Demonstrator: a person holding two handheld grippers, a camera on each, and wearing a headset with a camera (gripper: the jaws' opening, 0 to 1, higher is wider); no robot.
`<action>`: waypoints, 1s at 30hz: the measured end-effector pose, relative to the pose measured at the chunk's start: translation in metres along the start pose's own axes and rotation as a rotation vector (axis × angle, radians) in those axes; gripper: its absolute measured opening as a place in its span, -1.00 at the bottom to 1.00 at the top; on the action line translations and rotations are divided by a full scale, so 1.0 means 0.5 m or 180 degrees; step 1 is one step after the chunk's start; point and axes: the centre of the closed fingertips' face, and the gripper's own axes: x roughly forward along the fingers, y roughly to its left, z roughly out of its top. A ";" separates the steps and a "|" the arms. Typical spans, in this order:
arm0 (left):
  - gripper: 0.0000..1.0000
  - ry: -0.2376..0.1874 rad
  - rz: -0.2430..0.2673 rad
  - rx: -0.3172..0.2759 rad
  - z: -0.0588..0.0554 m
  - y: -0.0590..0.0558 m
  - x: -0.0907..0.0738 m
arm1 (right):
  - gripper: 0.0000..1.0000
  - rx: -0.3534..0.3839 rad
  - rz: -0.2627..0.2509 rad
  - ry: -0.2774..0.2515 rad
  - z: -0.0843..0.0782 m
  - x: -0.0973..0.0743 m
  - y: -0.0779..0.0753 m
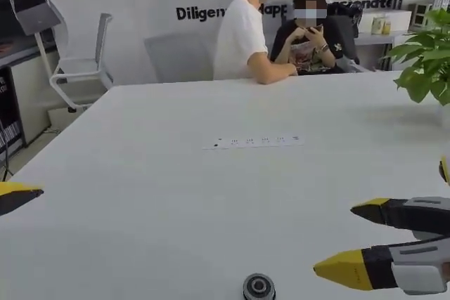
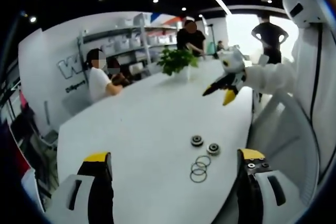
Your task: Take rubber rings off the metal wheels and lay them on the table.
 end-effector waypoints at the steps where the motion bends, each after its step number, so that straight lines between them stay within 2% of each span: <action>1: 1.00 -0.0005 -0.0004 0.0009 0.002 0.000 0.001 | 0.62 0.0019 0.0005 0.0005 -0.003 0.000 0.000; 6: 1.00 -0.0058 -0.0085 0.0063 0.025 0.001 0.023 | 0.83 0.0105 -0.0021 0.0048 -0.026 0.006 -0.006; 12: 1.00 -0.0072 -0.0154 0.0079 0.036 0.007 0.056 | 0.98 0.0176 -0.0018 0.0067 -0.043 0.012 -0.009; 26: 1.00 -0.0222 -0.0303 0.0000 0.071 0.019 0.151 | 0.97 0.0226 0.0039 0.0183 -0.083 0.031 -0.016; 29: 0.87 -0.0255 -0.0401 -0.0028 0.076 0.010 0.175 | 0.94 0.0237 0.0047 0.0207 -0.088 0.037 -0.017; 30: 0.84 -0.0267 -0.0440 -0.0099 0.077 0.006 0.185 | 0.92 0.0234 0.0056 0.0217 -0.089 0.039 -0.016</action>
